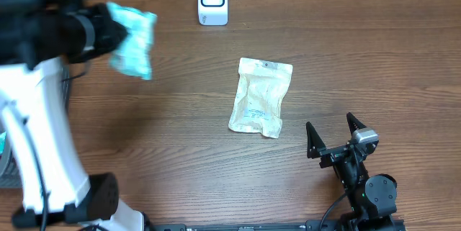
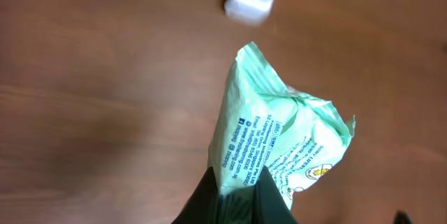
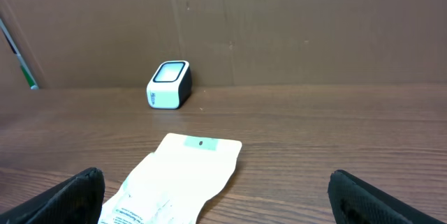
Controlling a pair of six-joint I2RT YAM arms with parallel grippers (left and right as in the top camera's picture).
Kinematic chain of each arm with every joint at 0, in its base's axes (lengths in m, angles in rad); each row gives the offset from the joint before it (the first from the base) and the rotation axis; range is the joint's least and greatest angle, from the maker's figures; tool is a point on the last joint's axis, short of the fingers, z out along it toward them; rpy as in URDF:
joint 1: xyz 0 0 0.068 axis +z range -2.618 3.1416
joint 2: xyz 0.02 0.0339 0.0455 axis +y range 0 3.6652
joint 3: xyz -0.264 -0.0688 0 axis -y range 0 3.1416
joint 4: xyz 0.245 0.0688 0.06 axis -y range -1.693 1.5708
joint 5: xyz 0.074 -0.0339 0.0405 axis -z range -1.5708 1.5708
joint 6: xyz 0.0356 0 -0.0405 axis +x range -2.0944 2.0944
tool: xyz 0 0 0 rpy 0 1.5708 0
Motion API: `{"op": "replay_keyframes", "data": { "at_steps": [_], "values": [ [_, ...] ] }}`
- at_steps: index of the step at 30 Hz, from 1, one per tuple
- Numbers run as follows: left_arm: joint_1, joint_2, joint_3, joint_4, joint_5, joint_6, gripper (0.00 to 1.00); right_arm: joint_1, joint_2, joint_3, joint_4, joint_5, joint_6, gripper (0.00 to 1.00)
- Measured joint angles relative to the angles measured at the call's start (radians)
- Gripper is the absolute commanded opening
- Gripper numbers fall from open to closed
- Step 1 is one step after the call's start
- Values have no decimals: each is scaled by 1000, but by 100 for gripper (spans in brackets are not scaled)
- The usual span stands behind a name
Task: Scan the item barcode
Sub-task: 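Carry the green packet out and set it beside the clear bag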
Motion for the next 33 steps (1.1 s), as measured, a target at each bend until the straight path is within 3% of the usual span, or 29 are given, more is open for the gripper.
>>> {"op": "replay_keyframes", "data": {
  "at_steps": [6,14,24,33],
  "values": [
    [-150,96,-239,136,-1,-79,5,0,0,0,0,0,0,100],
    [-313,181,-634,463,-1,-233,4,0,0,0,0,0,0,100],
    [-393,222,-916,776,4,-430,5,0,0,0,0,0,0,100],
    [-396,223,-910,720,56,-395,39,0,0,0,0,0,0,100]
  ]
}}
